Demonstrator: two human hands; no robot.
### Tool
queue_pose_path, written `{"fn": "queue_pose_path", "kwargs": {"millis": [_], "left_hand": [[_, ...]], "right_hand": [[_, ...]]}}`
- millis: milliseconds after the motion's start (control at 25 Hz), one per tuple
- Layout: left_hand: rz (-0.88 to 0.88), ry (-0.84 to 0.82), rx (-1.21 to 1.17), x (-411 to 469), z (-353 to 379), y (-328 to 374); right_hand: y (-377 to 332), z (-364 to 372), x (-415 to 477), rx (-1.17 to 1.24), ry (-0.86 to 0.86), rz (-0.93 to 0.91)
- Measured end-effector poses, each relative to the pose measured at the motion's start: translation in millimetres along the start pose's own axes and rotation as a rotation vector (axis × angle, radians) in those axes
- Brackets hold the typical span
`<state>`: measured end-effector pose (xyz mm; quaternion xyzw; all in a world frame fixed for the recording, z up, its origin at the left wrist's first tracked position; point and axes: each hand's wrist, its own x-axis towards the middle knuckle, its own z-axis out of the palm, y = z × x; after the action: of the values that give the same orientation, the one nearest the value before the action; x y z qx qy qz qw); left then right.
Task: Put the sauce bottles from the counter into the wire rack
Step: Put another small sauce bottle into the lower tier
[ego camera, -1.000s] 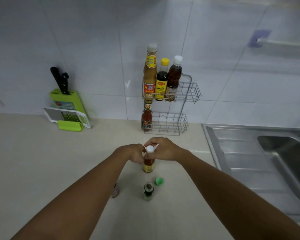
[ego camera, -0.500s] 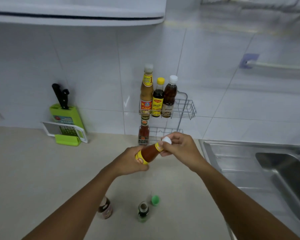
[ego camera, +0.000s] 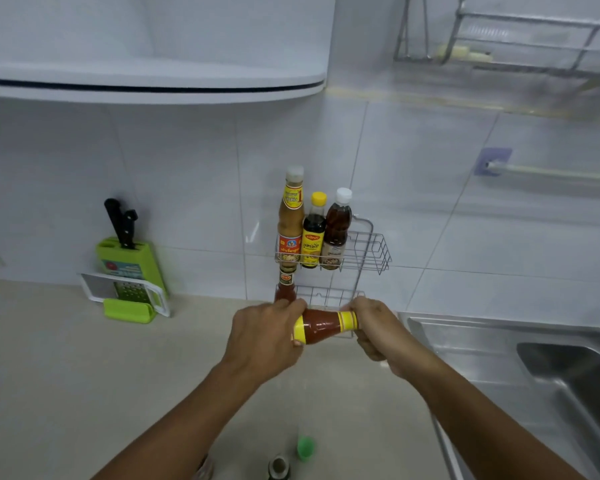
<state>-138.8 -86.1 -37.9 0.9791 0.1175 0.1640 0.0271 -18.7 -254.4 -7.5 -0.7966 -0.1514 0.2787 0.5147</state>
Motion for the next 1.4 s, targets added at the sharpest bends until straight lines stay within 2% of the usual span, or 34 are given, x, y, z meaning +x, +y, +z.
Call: {"fn": "queue_pose_path", "kwargs": {"millis": [80,120,160,200,280,320,400,440,480,520,560,640,680,720,760,800,920,1000,1040,1080,1160,1280,1400], "left_hand": [[-0.191,-0.361,-0.601,1,-8,-2],[-0.233,-0.551,-0.869,0,-8,-1],[-0.226,-0.662,-1.001,0,-10,0],[-0.211,-0.711,-1.057,0,-9,2],[-0.218,-0.631,-0.930,-2,-6,9],[-0.236,-0.533,-0.725,-1,-4,12],[-0.122,-0.226,-0.145,-3,3,21],[-0.059,-0.099,0.008,-5,7,26],[-0.038,-0.049,0.046,-5,9,29],[-0.069,-0.095,-0.013,-3,7,27],[-0.141,-0.201,-0.222,-1,3,23],[-0.323,-0.505,-0.872,0,-4,16],[-0.330,-0.617,-1.063,1,-7,12],[-0.305,-0.682,-1.129,1,-8,10],[-0.285,-0.691,-1.120,1,-7,11],[-0.291,-0.631,-1.036,1,-3,13],[-0.288,-0.301,-0.464,-1,9,22],[-0.178,-0.122,-0.105,-1,18,23],[-0.139,-0.091,-0.046,2,21,21],[-0.126,-0.089,-0.058,7,22,18],[-0.151,-0.126,-0.204,21,25,10],[-0.203,-0.274,-0.464,48,40,-2],[-0.263,-0.428,-0.701,68,64,-33]], "right_hand": [[-1,-12,-1,-0.236,0.074,-0.420],[-4,-17,-1,-0.340,0.082,-0.626],[-8,-19,-3,-0.401,0.051,-0.752],[-11,-19,-2,-0.420,0.012,-0.785],[-7,-12,4,-0.447,0.048,-0.661],[-2,-9,8,-0.421,0.078,-0.520],[7,-6,17,-0.162,0.026,-0.035],[10,-7,19,-0.019,-0.032,0.156],[10,-8,18,0.052,-0.067,0.231],[8,-11,16,0.036,-0.072,0.191],[6,-14,13,-0.035,-0.053,0.046],[-1,-18,5,-0.286,0.003,-0.378],[-5,-19,1,-0.358,-0.012,-0.533],[-6,-19,0,-0.367,-0.044,-0.601],[-5,-17,3,-0.350,-0.044,-0.606],[-3,-13,7,-0.346,-0.011,-0.575],[2,-2,20,-0.321,0.068,-0.354],[10,3,27,-0.094,0.042,-0.097],[14,5,28,0.079,0.001,0.013],[17,6,29,0.271,-0.044,0.078],[25,14,33,0.528,-0.142,0.077],[34,31,46,0.454,-0.225,-0.016],[45,36,72,0.375,-0.026,-0.089]]}}
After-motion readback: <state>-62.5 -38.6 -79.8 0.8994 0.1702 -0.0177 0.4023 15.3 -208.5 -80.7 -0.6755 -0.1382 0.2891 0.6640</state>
